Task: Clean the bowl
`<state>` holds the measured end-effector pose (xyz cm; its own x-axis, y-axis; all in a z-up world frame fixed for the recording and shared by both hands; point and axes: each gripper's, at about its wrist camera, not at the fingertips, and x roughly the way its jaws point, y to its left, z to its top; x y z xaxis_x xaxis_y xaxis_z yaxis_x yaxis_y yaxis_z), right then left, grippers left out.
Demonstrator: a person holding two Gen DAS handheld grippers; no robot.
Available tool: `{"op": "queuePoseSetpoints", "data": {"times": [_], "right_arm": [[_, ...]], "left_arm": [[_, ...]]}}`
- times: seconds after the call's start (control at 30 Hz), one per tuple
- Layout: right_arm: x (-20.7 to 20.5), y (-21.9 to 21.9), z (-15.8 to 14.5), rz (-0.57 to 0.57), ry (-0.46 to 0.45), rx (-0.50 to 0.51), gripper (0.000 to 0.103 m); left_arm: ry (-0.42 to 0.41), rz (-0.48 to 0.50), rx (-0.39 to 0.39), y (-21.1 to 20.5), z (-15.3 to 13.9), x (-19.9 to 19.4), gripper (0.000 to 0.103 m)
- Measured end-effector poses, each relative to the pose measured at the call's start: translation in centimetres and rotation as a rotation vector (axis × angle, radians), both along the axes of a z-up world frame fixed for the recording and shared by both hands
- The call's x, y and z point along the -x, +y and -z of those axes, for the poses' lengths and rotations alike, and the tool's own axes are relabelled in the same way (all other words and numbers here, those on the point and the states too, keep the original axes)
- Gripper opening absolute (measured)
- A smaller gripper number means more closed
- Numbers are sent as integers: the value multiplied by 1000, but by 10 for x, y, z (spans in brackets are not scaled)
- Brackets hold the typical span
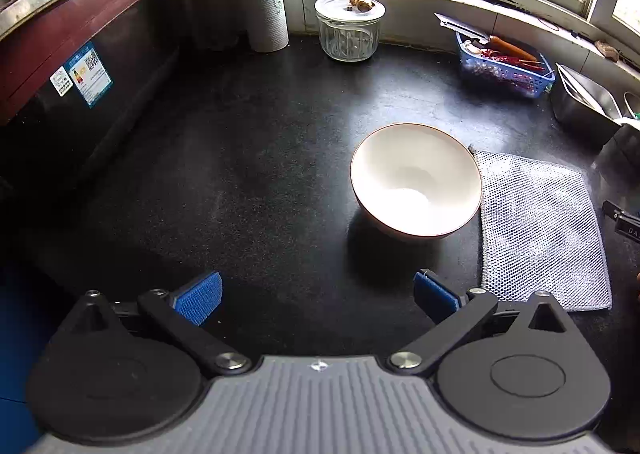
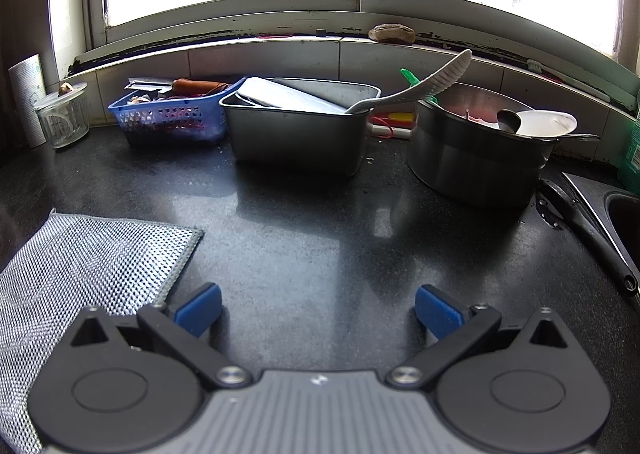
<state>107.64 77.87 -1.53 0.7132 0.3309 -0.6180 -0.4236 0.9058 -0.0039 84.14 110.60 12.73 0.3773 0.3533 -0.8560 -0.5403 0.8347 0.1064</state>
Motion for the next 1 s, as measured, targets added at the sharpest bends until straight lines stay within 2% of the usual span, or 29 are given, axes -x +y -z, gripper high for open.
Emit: {"op": "queuePoseSetpoints", "data": {"times": [0.07,0.17,0.3,0.47,0.57,0.7,0.77,1.0], "right_arm": [[0,0,0,2,0,0,103],[0,-1,0,3,2,-5,103],[3,-3,-8,42,40,-26,103],[34,-19,-49,145,73,-134,103],[60,-15,-79,200,120,-161,103],[93,9,-108,193,184,-161,103],[110,31,-120,181,212,-112,103],[151,90,-140,179,234,-31,103]], "left_arm": [[-6,-6,-1,-1,-2,0,103],[-32,-19,38,0,-7,1,103],[-47,0,28,-1,-10,-1,103],[-70,55,38,9,-11,-9,103],[-74,101,50,18,-14,-15,103],[-101,161,54,27,-19,-19,103],[-111,186,64,32,-20,-20,103],[-152,247,88,44,-20,-21,103]]}}
